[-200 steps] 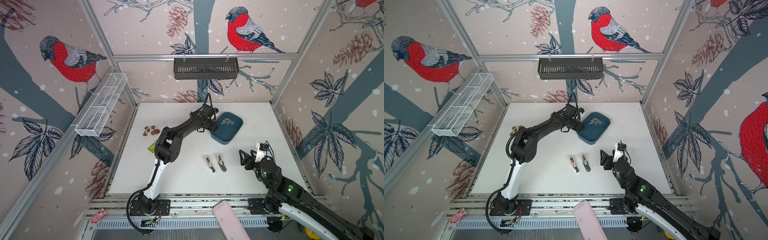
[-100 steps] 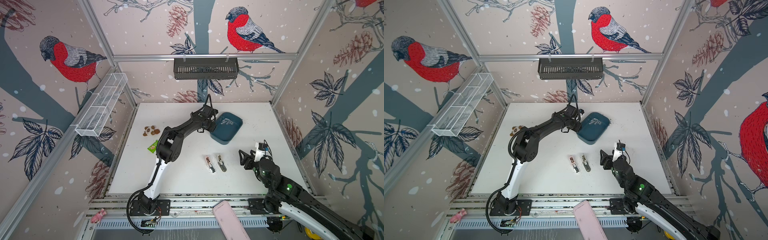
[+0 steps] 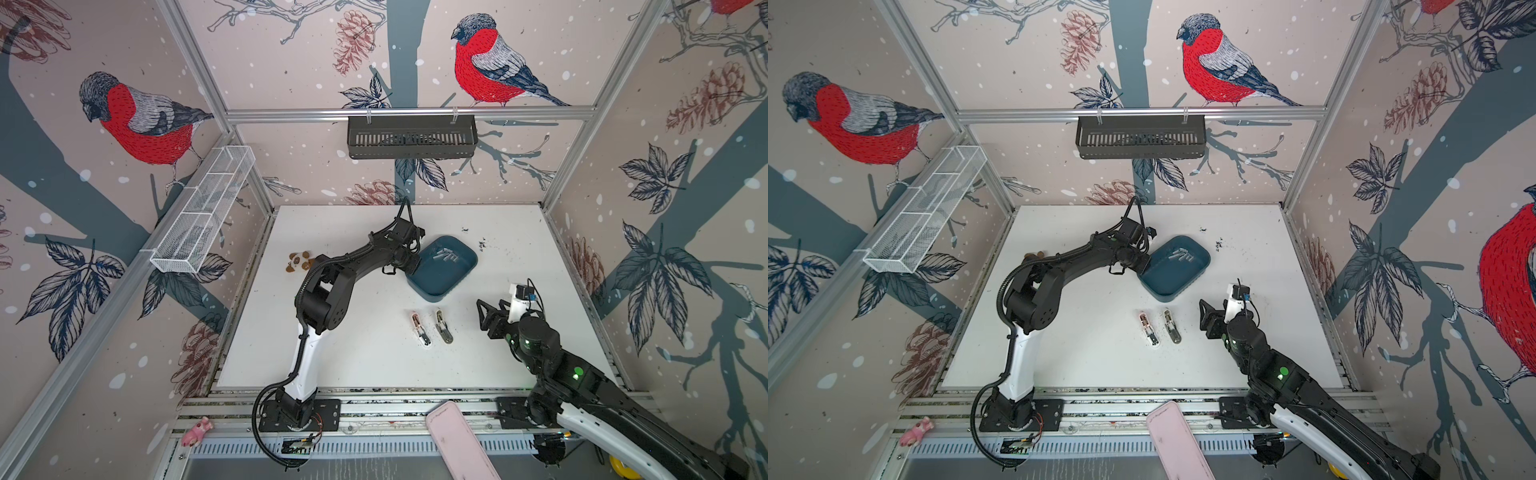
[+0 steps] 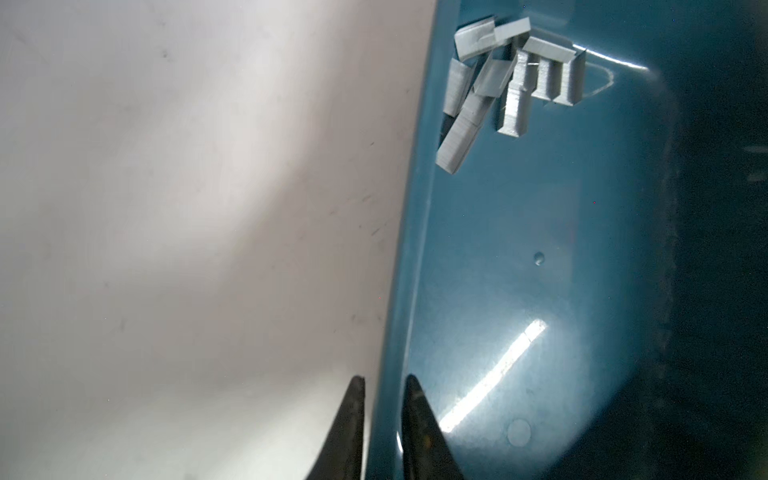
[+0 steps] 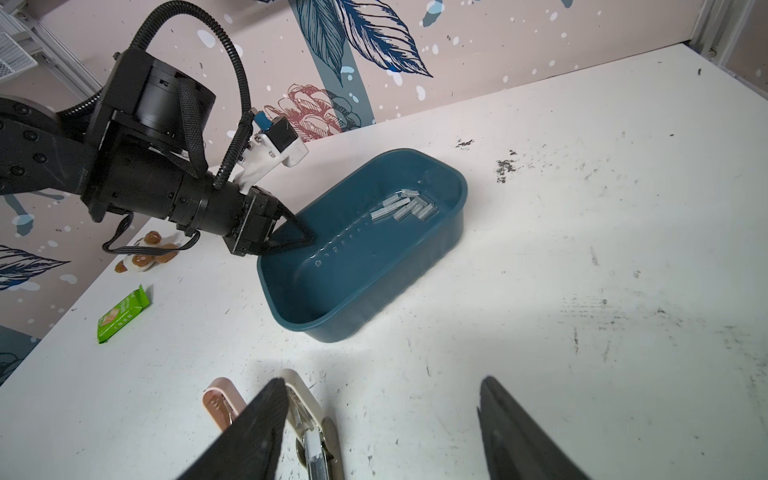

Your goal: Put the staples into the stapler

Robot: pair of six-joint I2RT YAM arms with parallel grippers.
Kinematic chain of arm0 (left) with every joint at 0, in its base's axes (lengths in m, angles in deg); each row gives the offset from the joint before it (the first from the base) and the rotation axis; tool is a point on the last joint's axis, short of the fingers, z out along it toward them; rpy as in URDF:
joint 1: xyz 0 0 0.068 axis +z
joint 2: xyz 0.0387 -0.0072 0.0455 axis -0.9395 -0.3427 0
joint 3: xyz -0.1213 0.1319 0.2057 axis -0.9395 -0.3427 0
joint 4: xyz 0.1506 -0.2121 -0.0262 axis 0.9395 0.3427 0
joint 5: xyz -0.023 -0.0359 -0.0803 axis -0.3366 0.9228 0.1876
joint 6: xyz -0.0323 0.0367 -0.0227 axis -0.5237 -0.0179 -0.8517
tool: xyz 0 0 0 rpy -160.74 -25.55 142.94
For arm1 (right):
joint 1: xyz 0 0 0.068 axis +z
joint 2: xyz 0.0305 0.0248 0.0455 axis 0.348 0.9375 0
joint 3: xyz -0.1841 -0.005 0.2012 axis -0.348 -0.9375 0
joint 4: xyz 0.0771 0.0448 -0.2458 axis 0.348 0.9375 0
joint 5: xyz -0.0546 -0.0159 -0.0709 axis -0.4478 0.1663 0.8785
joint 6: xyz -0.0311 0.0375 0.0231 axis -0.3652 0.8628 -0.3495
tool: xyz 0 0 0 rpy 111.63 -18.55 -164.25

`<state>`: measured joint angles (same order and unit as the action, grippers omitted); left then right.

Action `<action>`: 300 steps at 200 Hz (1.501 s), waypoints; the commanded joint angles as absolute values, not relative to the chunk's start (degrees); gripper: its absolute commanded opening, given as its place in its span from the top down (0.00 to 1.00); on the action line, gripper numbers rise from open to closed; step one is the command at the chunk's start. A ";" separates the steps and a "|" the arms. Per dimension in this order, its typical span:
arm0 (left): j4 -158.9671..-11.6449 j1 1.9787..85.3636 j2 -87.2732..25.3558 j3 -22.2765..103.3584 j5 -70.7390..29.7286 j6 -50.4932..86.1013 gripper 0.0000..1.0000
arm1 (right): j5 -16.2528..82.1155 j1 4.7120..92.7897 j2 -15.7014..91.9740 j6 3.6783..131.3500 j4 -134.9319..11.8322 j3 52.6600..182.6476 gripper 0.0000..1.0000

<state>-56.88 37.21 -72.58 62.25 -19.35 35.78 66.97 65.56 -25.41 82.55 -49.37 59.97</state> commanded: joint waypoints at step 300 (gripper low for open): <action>-53.01 45.99 -53.84 53.13 -16.32 32.30 0.33 | 64.23 62.81 -23.38 82.46 -49.75 64.09 0.26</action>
